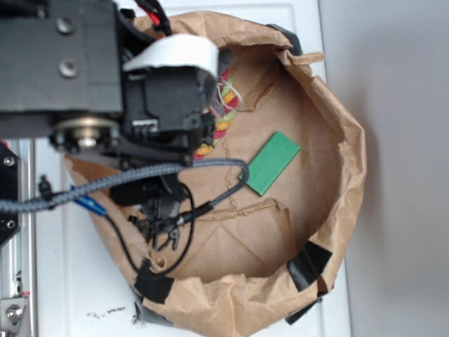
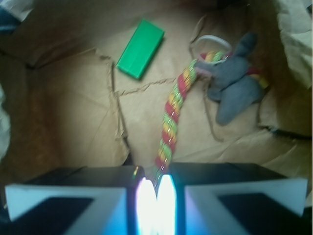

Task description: Grab the multicolored rope.

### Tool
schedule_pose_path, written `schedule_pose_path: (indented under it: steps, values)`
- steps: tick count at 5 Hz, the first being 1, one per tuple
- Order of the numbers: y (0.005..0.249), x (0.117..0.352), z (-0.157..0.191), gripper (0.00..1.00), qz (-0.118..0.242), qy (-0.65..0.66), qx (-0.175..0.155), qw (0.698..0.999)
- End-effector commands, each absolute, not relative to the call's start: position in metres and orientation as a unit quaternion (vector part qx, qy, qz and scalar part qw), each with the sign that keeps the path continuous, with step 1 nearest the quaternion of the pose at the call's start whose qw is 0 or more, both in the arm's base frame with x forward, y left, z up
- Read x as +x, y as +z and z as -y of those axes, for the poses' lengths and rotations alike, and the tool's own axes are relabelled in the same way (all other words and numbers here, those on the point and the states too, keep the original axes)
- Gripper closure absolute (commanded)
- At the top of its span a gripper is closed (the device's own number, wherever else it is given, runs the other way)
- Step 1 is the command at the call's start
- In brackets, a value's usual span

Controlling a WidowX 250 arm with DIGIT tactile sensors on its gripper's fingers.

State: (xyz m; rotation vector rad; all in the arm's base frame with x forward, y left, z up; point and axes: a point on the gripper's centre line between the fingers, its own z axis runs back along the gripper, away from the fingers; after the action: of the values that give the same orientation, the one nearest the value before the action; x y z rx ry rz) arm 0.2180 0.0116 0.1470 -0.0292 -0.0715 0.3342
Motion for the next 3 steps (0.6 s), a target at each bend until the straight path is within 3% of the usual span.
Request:
schedule_pose_path:
  steps: [1,2,3]
  values:
    - [0.113,0.232,-0.033,0.0,0.064,0.171,-0.002,0.983]
    - [0.102,0.232,-0.04,0.0,0.063,0.165,0.021,0.984]
    - [0.075,0.234,-0.046,0.0,0.057,0.142,0.044,0.987]
